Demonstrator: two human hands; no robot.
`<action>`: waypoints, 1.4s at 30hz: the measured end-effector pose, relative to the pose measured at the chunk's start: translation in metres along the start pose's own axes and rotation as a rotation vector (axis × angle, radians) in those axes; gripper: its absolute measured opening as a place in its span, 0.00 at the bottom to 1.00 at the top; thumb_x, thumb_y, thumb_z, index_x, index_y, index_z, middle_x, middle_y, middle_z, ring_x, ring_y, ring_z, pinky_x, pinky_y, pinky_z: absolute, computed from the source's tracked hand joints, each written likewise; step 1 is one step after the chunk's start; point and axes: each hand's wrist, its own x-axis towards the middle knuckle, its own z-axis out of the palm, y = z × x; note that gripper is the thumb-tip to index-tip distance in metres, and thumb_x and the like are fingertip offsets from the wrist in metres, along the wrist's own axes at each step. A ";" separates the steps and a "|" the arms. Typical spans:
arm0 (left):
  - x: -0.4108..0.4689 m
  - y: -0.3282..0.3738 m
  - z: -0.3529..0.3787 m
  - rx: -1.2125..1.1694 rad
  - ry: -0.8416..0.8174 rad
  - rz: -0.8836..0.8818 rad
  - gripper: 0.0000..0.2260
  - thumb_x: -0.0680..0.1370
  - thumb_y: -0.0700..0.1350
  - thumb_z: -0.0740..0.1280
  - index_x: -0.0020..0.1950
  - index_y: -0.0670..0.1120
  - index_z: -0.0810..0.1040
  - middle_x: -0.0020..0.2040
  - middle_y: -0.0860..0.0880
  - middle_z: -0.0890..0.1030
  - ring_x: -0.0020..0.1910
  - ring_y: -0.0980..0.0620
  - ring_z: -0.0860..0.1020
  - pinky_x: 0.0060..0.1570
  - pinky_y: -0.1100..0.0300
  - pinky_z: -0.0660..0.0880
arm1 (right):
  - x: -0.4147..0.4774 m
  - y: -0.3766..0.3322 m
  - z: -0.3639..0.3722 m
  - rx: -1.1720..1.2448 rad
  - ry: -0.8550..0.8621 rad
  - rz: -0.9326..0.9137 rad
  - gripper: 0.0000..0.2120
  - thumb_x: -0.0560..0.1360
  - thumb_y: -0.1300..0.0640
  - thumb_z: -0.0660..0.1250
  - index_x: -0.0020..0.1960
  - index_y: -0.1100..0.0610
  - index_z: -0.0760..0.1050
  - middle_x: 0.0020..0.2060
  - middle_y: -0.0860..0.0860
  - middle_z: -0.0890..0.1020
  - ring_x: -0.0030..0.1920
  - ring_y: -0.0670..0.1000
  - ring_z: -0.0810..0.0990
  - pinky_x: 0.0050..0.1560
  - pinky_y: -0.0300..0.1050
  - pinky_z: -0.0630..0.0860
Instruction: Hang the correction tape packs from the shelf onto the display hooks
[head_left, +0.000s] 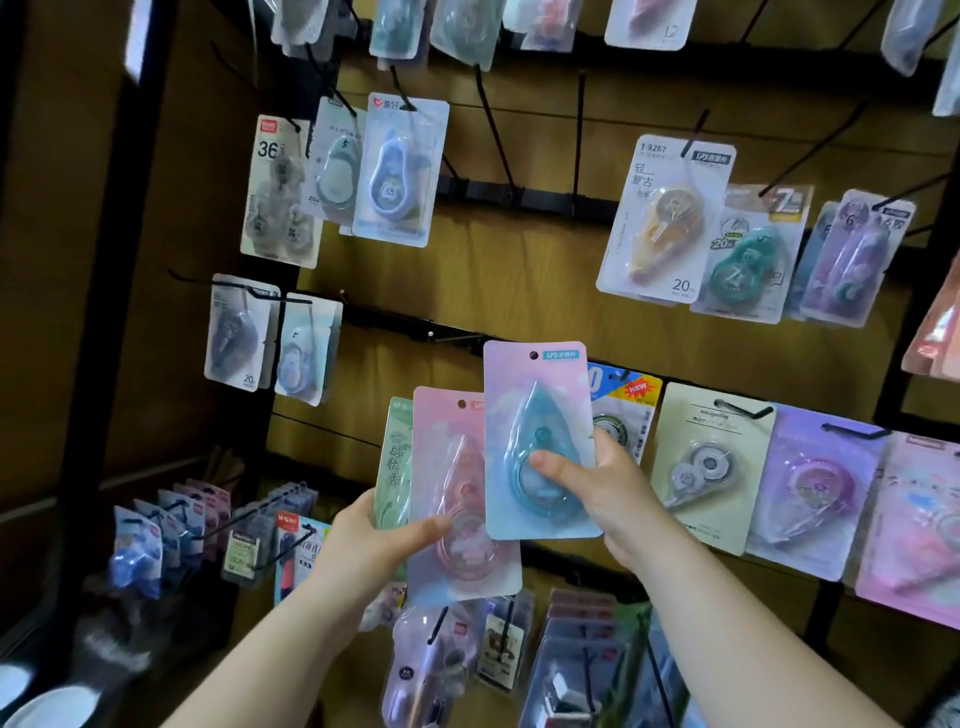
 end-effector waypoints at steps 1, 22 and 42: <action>0.000 0.000 -0.001 0.005 0.004 -0.001 0.16 0.65 0.38 0.76 0.48 0.47 0.76 0.43 0.46 0.83 0.37 0.50 0.82 0.31 0.60 0.78 | 0.003 0.000 0.001 -0.031 0.004 0.001 0.10 0.71 0.63 0.69 0.49 0.52 0.73 0.44 0.47 0.81 0.43 0.46 0.80 0.39 0.33 0.77; -0.001 -0.006 -0.044 -0.023 0.077 -0.001 0.20 0.55 0.46 0.73 0.46 0.48 0.77 0.34 0.54 0.85 0.34 0.52 0.83 0.33 0.57 0.77 | 0.060 0.022 0.018 -0.363 0.295 0.142 0.24 0.71 0.55 0.71 0.63 0.59 0.69 0.59 0.55 0.78 0.58 0.56 0.77 0.49 0.45 0.73; -0.004 -0.017 -0.037 -0.063 0.076 -0.022 0.19 0.65 0.43 0.75 0.53 0.47 0.75 0.47 0.46 0.83 0.43 0.46 0.82 0.36 0.55 0.79 | -0.005 0.047 0.046 -0.256 0.071 0.246 0.07 0.76 0.50 0.61 0.48 0.54 0.73 0.45 0.49 0.76 0.51 0.50 0.75 0.53 0.44 0.71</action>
